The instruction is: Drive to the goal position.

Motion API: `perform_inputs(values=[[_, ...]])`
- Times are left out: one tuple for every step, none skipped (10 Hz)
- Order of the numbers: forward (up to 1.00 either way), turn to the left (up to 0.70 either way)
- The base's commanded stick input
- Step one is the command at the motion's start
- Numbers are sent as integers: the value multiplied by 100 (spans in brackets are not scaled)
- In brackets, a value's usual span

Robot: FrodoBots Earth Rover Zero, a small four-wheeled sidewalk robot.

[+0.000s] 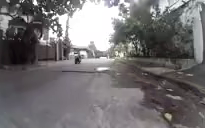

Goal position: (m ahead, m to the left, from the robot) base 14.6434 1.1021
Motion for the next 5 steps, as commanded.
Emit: perform_inputs(values=[[100, 3], [100, -17], [100, -37], [100, -37], [100, -37]])
